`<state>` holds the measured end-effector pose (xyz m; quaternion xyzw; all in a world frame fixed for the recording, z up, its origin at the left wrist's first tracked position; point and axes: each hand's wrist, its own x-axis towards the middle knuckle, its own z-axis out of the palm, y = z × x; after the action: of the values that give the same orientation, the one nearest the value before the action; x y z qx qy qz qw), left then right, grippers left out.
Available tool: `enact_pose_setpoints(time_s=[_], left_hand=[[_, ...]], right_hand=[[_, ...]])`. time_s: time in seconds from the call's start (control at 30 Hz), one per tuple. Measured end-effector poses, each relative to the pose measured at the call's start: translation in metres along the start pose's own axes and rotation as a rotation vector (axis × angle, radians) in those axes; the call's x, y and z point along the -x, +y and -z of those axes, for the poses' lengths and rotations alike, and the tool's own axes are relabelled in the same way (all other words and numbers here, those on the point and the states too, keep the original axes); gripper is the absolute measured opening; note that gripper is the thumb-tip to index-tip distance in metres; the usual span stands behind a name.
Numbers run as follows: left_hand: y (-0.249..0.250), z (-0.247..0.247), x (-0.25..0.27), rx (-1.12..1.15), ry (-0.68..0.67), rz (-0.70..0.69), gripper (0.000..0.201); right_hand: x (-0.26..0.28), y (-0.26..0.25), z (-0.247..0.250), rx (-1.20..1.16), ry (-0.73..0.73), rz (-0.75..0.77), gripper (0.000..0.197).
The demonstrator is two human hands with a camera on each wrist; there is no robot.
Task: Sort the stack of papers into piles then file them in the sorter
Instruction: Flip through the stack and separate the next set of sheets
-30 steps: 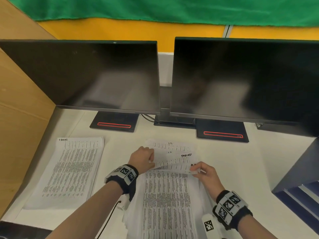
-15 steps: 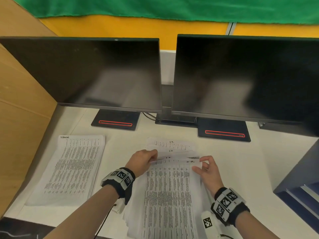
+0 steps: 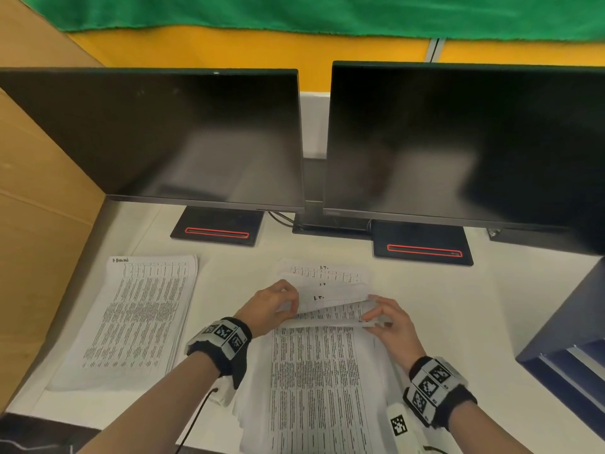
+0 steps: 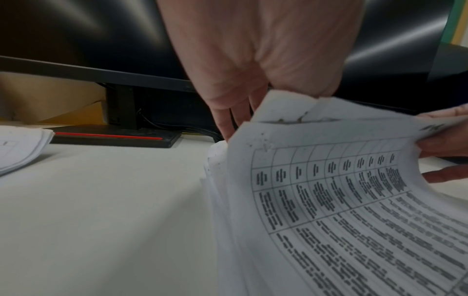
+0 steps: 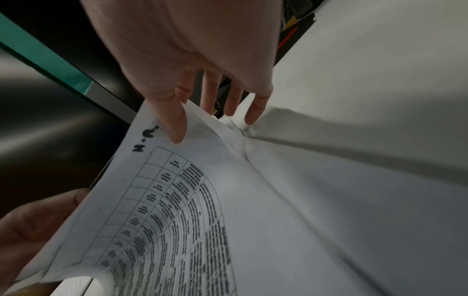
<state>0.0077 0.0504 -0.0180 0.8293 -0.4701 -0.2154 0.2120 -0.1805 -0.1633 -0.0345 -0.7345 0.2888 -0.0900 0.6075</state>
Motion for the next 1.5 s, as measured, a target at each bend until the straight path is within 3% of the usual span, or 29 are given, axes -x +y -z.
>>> enact_pose_setpoints(time_s=[0.27, 0.43, 0.63, 0.73, 0.9, 1.0, 1.1, 1.2, 1.33, 1.5], left_hand=[[0.008, 0.007, -0.015, 0.213, 0.009, 0.252, 0.020], [0.018, 0.005, -0.021, 0.187, 0.056, 0.243, 0.011], [0.025, 0.000, -0.018, 0.220, -0.030, 0.174, 0.017], [0.023, 0.003, -0.018, 0.250, -0.040, 0.211, 0.025], [0.019, 0.004, -0.019, 0.189, 0.005, 0.391, 0.029], [0.022, 0.002, -0.021, 0.066, 0.093, 0.410, 0.029], [0.019, 0.004, -0.024, 0.117, 0.182, 0.472, 0.031], [0.012, 0.011, -0.029, 0.197, 0.148, 0.536, 0.019], [0.013, 0.015, -0.032, -0.074, 0.066, 0.449, 0.022], [0.017, 0.010, -0.032, -0.458, 0.057, 0.107, 0.018]], right_hand=[[-0.003, -0.001, 0.000, -0.047, -0.039, -0.043, 0.017], [-0.001, -0.001, 0.000, 0.009, 0.037, -0.022, 0.019], [-0.004, -0.001, 0.001, 0.013, 0.059, -0.041, 0.021], [-0.003, -0.001, -0.001, -0.010, 0.077, -0.048, 0.020], [-0.002, 0.001, -0.001, -0.015, 0.049, -0.048, 0.019], [-0.002, 0.001, -0.001, -0.024, 0.038, -0.045, 0.020], [-0.001, 0.002, 0.000, -0.002, 0.028, -0.032, 0.017], [0.000, 0.002, 0.002, 0.045, -0.006, 0.004, 0.010], [-0.002, 0.002, 0.000, 0.074, -0.048, 0.040, 0.010], [-0.004, 0.002, -0.001, 0.146, 0.010, 0.046, 0.021]])
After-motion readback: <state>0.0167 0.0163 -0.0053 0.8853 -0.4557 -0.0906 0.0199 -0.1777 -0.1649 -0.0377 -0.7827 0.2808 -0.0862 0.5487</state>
